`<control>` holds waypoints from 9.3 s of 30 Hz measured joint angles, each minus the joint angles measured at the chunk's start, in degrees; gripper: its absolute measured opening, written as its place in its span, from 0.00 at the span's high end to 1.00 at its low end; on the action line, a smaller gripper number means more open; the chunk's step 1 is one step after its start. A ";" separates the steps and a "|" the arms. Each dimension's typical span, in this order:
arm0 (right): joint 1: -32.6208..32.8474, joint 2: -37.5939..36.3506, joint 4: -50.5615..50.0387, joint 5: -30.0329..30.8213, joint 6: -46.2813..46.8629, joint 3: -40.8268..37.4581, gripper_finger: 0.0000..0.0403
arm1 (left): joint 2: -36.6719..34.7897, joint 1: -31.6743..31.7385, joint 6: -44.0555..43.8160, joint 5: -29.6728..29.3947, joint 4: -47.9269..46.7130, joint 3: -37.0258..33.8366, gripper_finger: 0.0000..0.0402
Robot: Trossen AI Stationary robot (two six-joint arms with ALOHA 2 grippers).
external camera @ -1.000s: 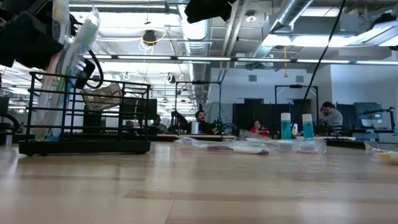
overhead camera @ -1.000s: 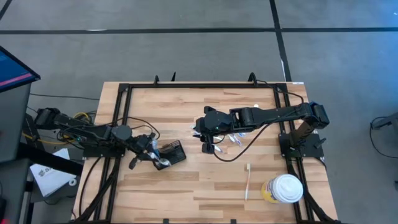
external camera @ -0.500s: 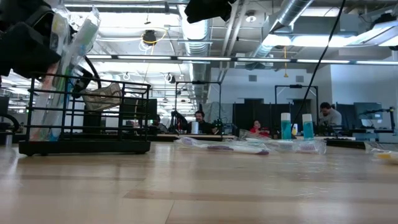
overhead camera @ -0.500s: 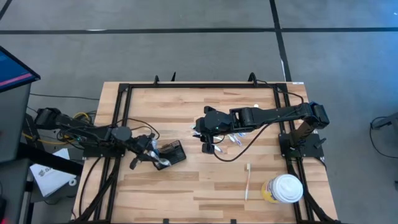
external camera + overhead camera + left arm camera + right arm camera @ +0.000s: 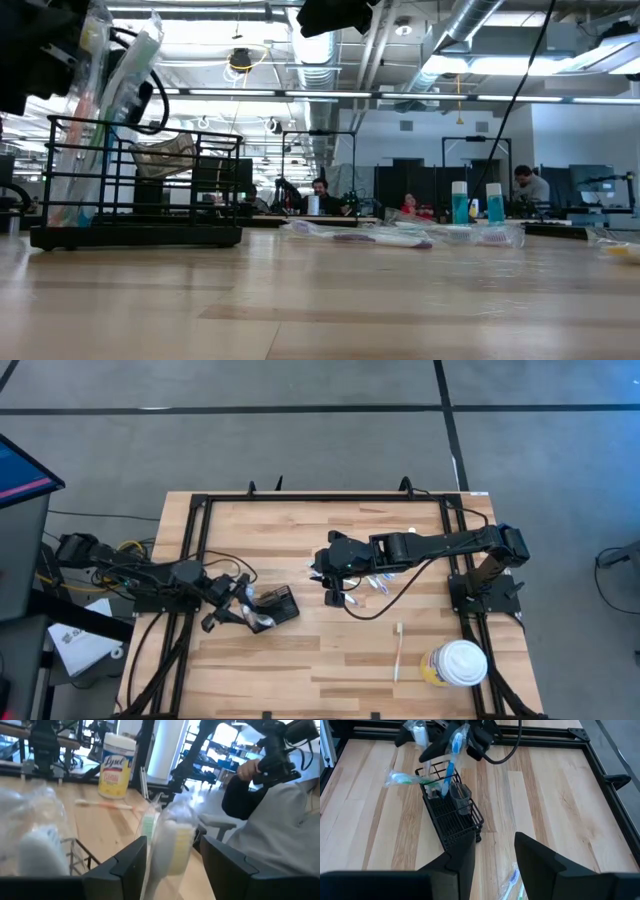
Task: Pick & Place toothbrushing station
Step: Put the left orange toothbrush into the bottom left section of the mesh organizer, then put the left purple toothbrush into the top left section of the mesh organizer
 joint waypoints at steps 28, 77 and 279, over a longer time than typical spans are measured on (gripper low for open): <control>0.00 0.00 -0.02 -0.01 0.00 0.00 0.68 | 0.00 3.23 0.24 2.85 8.99 4.10 0.56; 0.87 2.46 -2.35 -1.10 27.54 -28.64 0.68 | 0.00 12.04 4.76 2.33 9.41 9.84 0.56; -0.37 -14.16 29.94 -2.77 2.54 -28.17 0.80 | -1.12 5.62 10.50 -3.95 -29.70 27.43 0.96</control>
